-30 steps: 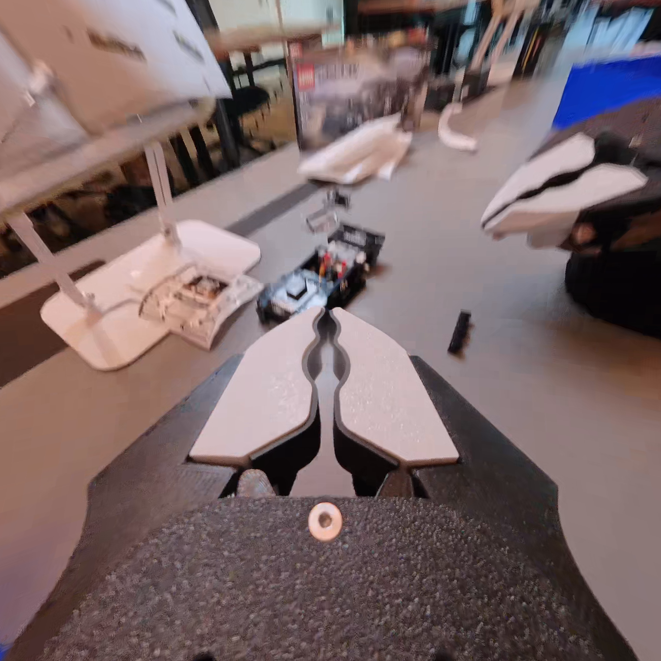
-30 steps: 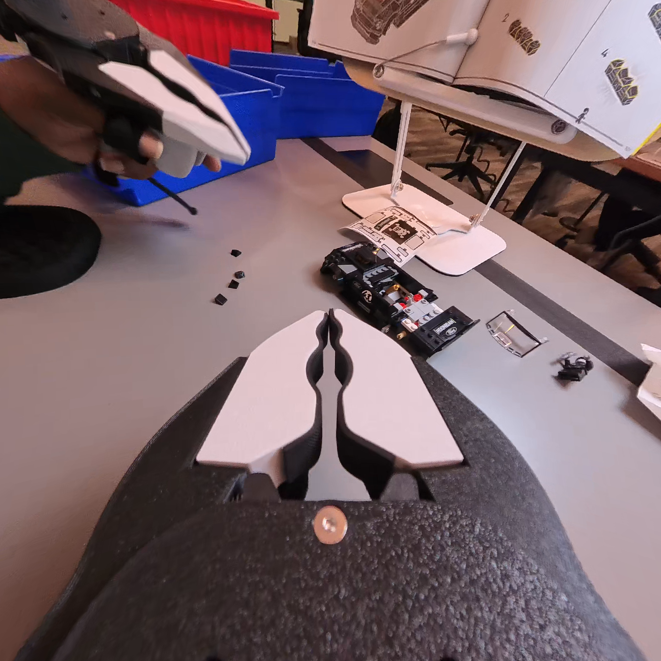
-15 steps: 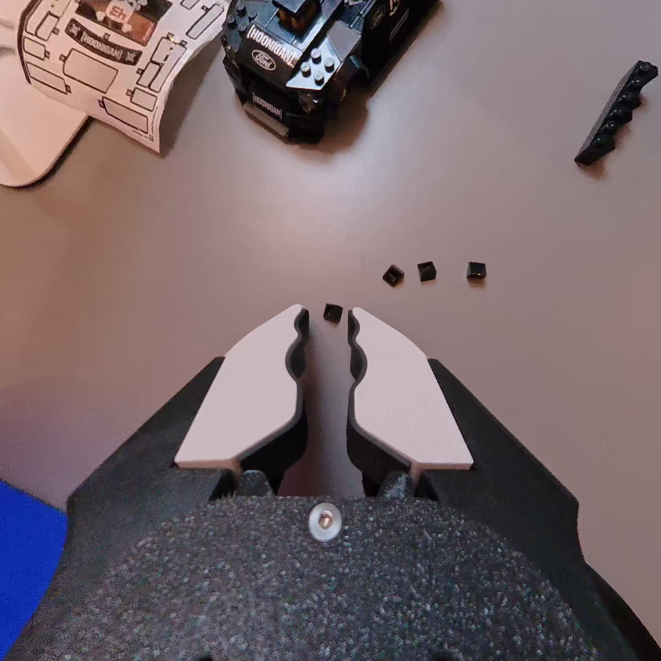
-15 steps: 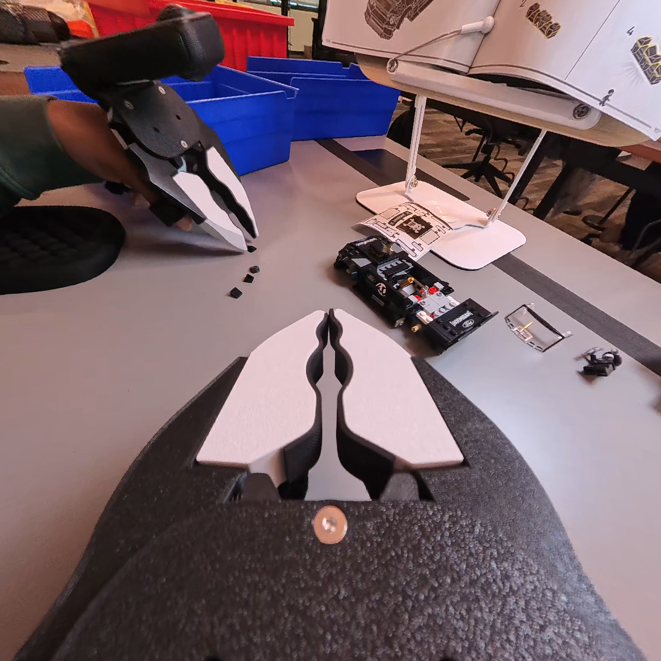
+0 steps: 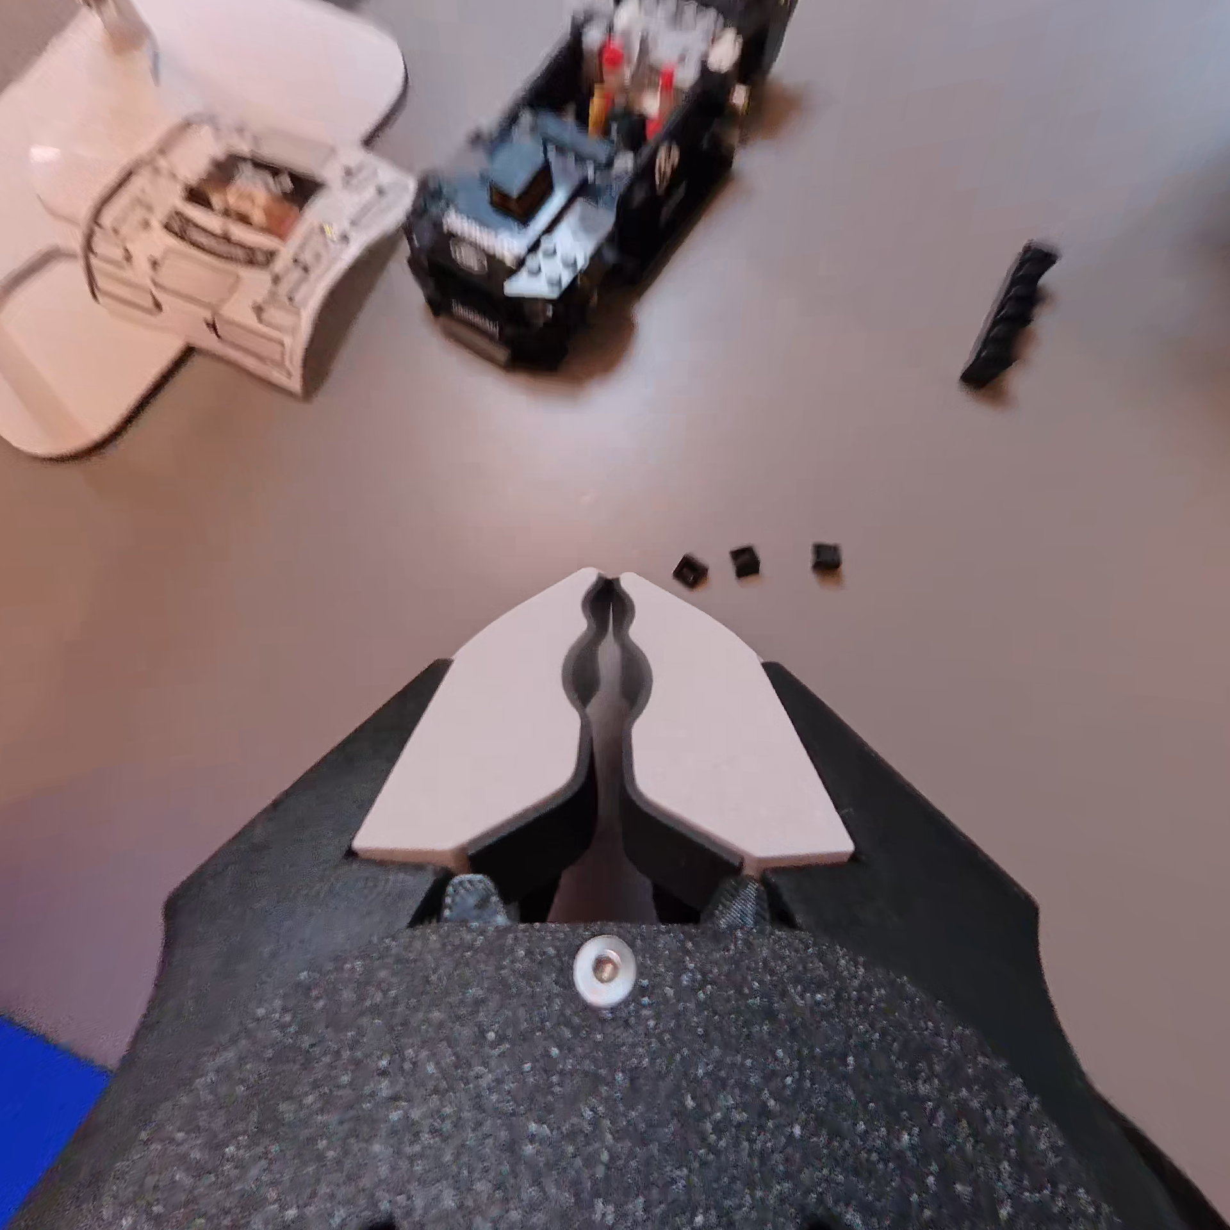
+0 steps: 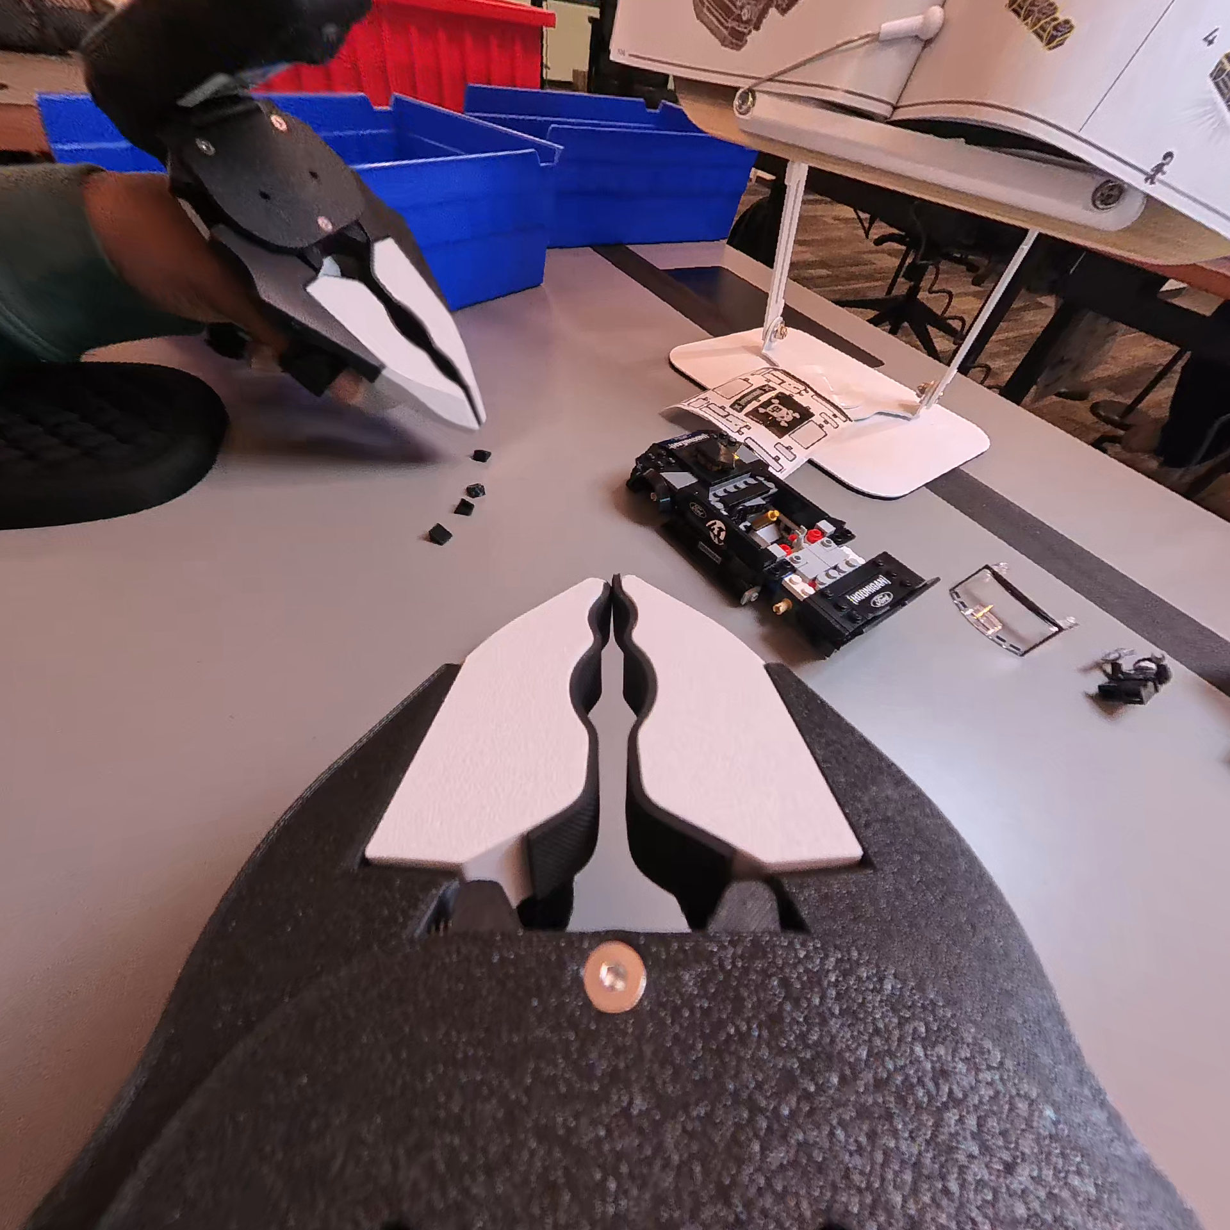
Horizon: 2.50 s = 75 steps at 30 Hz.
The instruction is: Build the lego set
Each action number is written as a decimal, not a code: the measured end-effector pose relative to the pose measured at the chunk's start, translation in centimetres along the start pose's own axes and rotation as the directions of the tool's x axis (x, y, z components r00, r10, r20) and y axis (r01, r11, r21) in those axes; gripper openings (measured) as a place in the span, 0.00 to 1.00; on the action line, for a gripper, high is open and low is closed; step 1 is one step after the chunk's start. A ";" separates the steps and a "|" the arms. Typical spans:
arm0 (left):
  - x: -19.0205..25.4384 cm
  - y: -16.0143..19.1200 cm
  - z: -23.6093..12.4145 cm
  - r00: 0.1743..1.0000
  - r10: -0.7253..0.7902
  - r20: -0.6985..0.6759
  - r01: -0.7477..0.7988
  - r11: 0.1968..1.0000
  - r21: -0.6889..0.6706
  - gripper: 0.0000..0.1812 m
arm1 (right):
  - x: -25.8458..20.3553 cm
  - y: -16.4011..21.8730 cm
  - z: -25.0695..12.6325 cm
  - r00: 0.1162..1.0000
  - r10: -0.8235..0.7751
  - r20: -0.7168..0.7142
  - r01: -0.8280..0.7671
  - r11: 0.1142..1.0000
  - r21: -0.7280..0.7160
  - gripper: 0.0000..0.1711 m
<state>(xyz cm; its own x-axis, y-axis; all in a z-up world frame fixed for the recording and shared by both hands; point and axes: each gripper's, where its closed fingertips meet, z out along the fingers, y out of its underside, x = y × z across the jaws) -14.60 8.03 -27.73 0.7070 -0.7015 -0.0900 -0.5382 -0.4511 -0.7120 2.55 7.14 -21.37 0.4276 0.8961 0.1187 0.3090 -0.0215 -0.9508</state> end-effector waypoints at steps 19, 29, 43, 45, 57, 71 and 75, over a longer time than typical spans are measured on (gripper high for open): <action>-0.5 1.9 1.0 0.998 -0.065 0.007 0.066 0.991 -0.114 0.04 | -0.5 0.3 0.2 1.000 -0.027 0.008 0.027 0.999 -0.023 0.00; -0.1 0.7 0.2 0.997 -0.076 -0.011 0.076 0.996 -0.041 0.02 | -0.5 0.4 0.3 1.000 -0.026 0.009 0.026 0.999 -0.025 0.00; 8.6 -11.4 -7.0 0.943 0.190 -0.272 0.047 0.735 0.677 0.02 | -5.0 -6.1 0.3 0.825 0.404 0.396 -0.482 0.869 0.117 0.06; 10.2 -12.3 -7.8 0.940 0.250 -0.232 0.002 0.675 0.738 0.02 | -5.8 -7.4 0.3 0.718 0.485 0.500 -0.602 0.793 0.096 0.08; 12.9 -13.0 -8.6 0.927 0.366 -0.079 -0.162 0.581 0.797 0.01 | -7.9 -9.1 -0.3 0.370 0.579 0.726 -0.781 0.617 -0.094 0.08; 13.0 -12.5 -7.8 0.915 0.401 -0.030 -0.229 0.581 0.781 0.02 | -7.8 -8.2 -0.1 0.355 0.595 0.721 -0.780 0.614 -0.122 0.05; 13.0 -12.1 -7.0 0.917 0.389 -0.083 -0.196 0.623 0.757 0.05 | -7.0 -7.5 0.1 0.441 0.582 0.683 -0.742 0.664 -0.087 0.05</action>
<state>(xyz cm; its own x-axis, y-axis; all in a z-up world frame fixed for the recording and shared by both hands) -2.12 0.45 -15.42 0.4006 -0.8651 -0.3018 -0.1262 0.2741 -0.9534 -2.80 1.04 -15.13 -0.2116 0.6853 -0.6968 -0.0381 -0.7182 -0.6948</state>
